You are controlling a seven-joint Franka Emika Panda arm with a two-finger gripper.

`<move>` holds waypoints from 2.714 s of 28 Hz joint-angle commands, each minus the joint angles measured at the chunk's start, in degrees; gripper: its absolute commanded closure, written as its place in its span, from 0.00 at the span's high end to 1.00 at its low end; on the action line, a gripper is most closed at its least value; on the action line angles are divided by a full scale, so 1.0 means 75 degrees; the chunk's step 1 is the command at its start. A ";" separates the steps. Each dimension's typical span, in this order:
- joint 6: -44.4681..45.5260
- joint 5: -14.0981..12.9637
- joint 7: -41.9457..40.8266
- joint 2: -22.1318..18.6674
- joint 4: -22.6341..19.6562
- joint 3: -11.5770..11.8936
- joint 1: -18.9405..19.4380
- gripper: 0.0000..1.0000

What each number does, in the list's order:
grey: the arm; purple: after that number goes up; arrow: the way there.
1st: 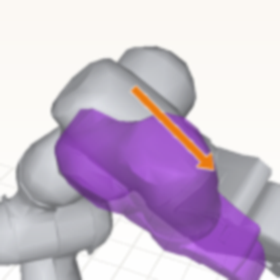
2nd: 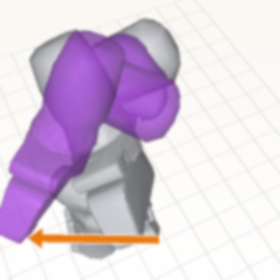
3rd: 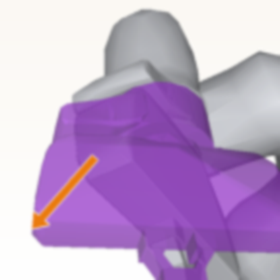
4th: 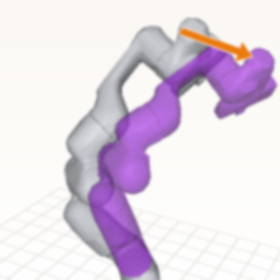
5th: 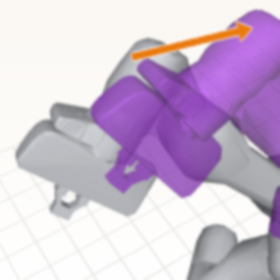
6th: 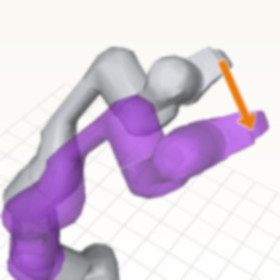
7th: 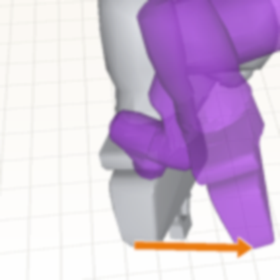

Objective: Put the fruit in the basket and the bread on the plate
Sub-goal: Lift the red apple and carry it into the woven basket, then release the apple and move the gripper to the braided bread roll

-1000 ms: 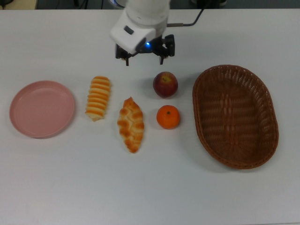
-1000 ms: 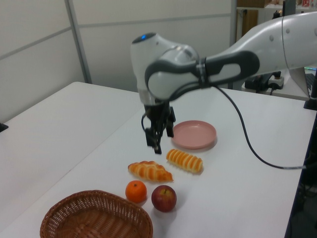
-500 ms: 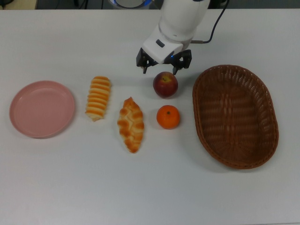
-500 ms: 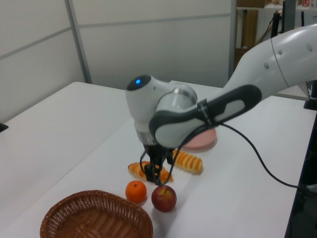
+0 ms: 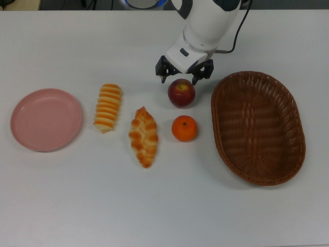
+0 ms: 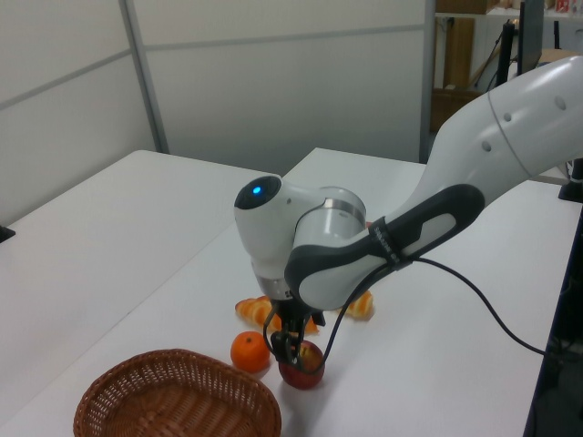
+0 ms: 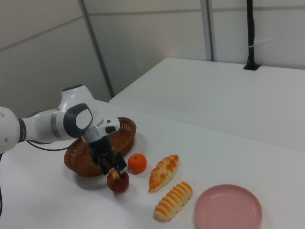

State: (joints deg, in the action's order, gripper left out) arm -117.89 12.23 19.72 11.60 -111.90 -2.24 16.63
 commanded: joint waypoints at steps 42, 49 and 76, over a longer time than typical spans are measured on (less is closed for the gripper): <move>0.0718 -0.0201 0.1389 0.0070 0.1913 0.0052 0.1120 0.00; 0.0695 -0.0166 0.1765 0.0668 0.2018 0.0052 0.1614 0.00; 0.1163 -0.0153 0.2012 0.0822 0.2288 0.0367 0.1476 1.00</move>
State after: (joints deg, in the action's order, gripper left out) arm -112.12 11.34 34.22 19.82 -95.19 -1.64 29.41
